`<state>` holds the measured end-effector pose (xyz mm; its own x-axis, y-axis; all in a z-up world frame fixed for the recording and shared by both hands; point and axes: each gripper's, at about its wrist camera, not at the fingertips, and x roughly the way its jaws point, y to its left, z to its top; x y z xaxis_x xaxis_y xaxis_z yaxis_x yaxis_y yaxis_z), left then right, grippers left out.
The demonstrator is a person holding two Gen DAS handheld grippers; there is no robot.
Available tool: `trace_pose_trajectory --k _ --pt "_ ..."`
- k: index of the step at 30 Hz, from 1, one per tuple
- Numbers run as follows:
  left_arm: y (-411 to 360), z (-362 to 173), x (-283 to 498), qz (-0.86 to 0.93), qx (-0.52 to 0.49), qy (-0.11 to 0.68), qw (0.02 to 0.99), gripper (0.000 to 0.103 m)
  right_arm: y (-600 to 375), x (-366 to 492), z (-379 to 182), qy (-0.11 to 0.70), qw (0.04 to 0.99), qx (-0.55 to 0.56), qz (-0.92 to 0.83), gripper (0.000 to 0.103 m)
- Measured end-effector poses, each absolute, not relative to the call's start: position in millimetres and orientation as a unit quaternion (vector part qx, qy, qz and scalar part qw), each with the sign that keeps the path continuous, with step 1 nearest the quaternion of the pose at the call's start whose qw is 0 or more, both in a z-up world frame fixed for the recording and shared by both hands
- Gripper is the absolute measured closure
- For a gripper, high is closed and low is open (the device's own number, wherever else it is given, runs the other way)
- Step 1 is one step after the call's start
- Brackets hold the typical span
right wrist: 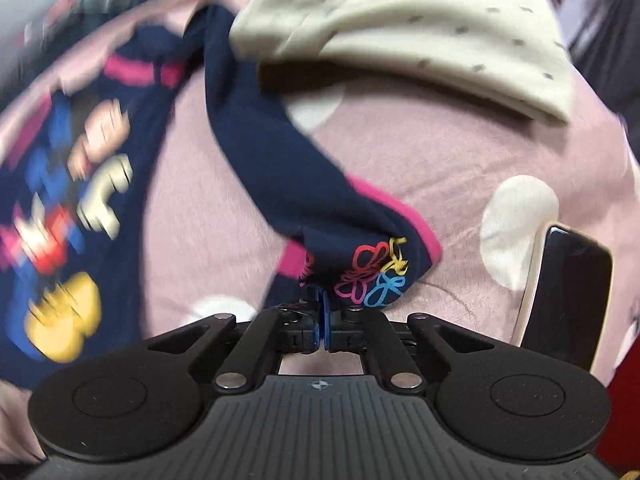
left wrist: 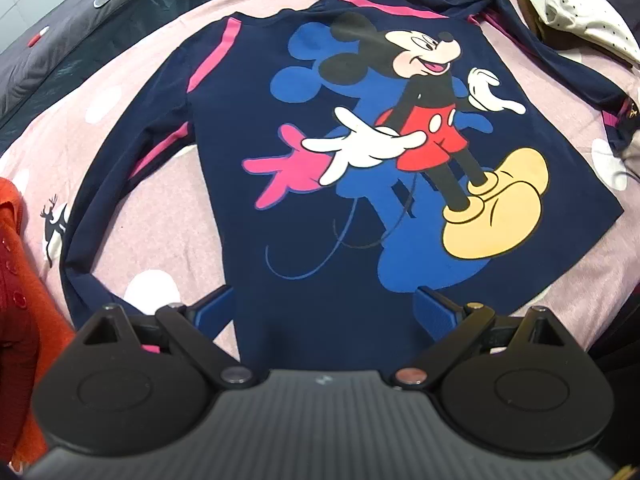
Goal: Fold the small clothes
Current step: 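Fold the sleeve across the shirt front with the right gripper and release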
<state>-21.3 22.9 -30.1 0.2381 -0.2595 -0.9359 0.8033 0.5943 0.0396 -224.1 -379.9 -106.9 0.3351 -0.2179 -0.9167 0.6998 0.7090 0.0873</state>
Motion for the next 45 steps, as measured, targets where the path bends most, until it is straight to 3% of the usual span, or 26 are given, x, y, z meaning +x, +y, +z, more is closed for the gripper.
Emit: trace_pose_trajectory --k 7,13,22,25,27,29,35,37,45 --pt "20 -17 -6 -0.355 0.244 0.495 0.754 0.006 -393 -226 -8 0.341 0.847 0.386 -0.13 0.1" --pt "13 0 4 -0.365 0.197 0.489 0.768 0.004 -353 -165 43 0.292 0.858 0.411 0.101 0.1" --pt "55 -6 7 -0.307 0.149 0.522 0.781 0.003 -271 -88 -14 0.405 0.794 0.403 0.208 0.099" --pt "66 -9 5 -0.299 0.14 0.526 0.784 0.003 -254 -81 -28 0.448 0.795 0.359 0.199 0.089" --pt "66 -12 2 -0.299 0.139 0.529 0.782 0.003 -249 -73 -40 0.481 0.785 0.345 0.181 0.061" --pt "63 -16 -3 -0.3 0.142 0.531 0.78 0.003 -260 -79 -48 0.491 0.782 0.351 0.155 0.05" --pt "41 -29 -16 -0.334 0.169 0.513 0.773 0.003 -314 -98 -45 0.476 0.804 0.352 0.062 0.05" --pt "28 -32 -18 -0.352 0.175 0.505 0.768 0.006 -333 -97 -44 0.474 0.817 0.327 0.033 0.05" --pt "-14 -69 -19 -0.369 0.211 0.545 0.723 0.054 -416 -60 -41 0.451 0.86 0.223 -0.083 0.05"
